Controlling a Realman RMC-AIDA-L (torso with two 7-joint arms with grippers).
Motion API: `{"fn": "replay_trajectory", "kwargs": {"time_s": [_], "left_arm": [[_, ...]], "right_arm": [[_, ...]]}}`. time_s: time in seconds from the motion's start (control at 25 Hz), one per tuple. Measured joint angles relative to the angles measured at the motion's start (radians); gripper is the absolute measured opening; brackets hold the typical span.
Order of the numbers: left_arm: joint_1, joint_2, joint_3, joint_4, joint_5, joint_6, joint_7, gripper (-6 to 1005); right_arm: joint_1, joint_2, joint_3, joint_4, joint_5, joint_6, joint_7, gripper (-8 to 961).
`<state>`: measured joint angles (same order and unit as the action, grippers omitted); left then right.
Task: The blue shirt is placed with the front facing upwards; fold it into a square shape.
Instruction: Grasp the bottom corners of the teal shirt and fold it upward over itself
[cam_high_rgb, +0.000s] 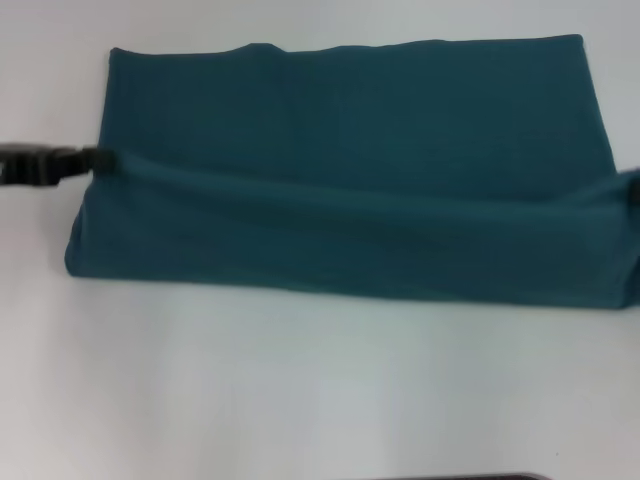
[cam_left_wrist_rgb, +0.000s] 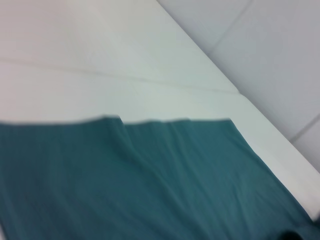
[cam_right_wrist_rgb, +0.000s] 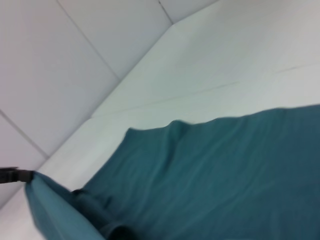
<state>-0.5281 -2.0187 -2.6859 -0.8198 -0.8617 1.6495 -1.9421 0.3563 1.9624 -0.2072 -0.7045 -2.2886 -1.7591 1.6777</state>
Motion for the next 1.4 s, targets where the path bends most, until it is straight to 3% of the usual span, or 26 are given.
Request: {"fn": "replay_trajectory", "kwargs": {"time_s": [0.24,0.56,0.96,1.4], "left_arm": [[-0.088,-0.002,0.004,0.085,0.000,-0.184,-0.035,-1],[-0.153,-0.015,0.010,0.132,0.000,-0.381,-0.070,-1],[-0.182,-0.038,0.010,0.155,0.000,-0.532,-0.071,-2],[-0.203,-0.044,0.011,0.198,0.000,-0.649,-0.072,-2]], "right_arm": [[0.093,0.017,-0.011,0.017,0.000,0.175,0.012,40],[0.201,0.022,-0.046,0.112,0.000,0.423,-0.007,46],[0.290,0.045,-0.101,0.139,0.001,0.649,-0.013,56],[0.333,0.056,-0.142,0.149,0.016,0.761,-0.012,66]]}}
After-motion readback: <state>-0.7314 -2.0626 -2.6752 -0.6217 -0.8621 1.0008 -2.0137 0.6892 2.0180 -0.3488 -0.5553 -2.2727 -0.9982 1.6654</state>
